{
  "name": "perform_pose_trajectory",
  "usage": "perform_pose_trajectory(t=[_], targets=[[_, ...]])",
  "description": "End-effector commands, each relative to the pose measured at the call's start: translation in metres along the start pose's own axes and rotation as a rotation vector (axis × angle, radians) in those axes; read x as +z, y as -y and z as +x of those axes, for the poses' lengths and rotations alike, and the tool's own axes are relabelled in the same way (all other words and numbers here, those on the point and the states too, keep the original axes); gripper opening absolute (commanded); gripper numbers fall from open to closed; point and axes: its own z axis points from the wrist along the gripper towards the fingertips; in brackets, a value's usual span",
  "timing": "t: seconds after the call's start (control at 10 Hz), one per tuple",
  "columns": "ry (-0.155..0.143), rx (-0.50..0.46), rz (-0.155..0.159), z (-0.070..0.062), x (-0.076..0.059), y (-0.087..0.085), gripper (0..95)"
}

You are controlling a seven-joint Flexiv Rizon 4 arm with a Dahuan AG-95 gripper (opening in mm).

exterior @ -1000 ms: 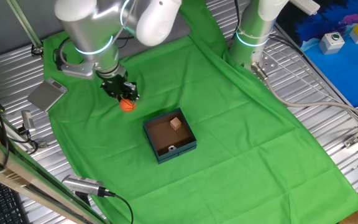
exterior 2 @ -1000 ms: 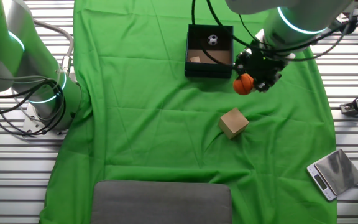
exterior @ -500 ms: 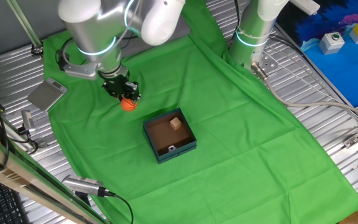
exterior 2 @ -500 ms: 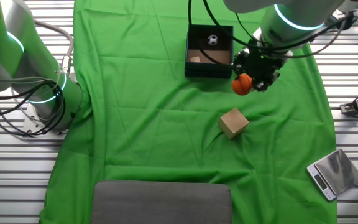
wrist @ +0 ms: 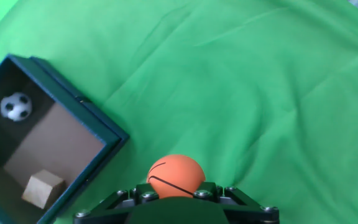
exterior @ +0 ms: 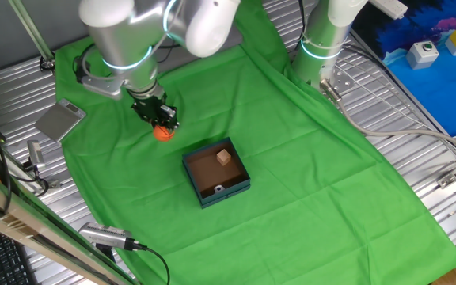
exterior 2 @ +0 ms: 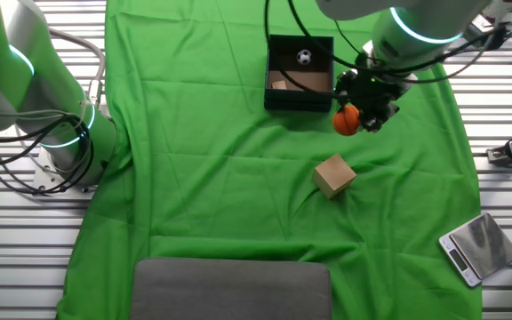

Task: Take everything out of the gift box

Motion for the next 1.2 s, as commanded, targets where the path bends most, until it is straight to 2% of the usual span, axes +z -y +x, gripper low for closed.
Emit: perform_pose_trajectory(t=[0.1, 0.4, 0.5, 0.7, 0.9, 1.2], targets=[[-0.008, 0.009, 0.021, 0.000, 0.000, 0.003, 0.0], [0.021, -0.007, 0.031, 0.003, 0.000, 0.030, 0.0], [0.031, -0.011, 0.026, 0.000, 0.001, 0.034, 0.0], [0.036, -0.022, 0.040, -0.010, 0.011, 0.044, 0.0], [0.055, -0.052, 0.047, -0.011, 0.021, 0.053, 0.0], [0.057, -0.078, 0.052, -0.010, 0.027, 0.063, 0.0]])
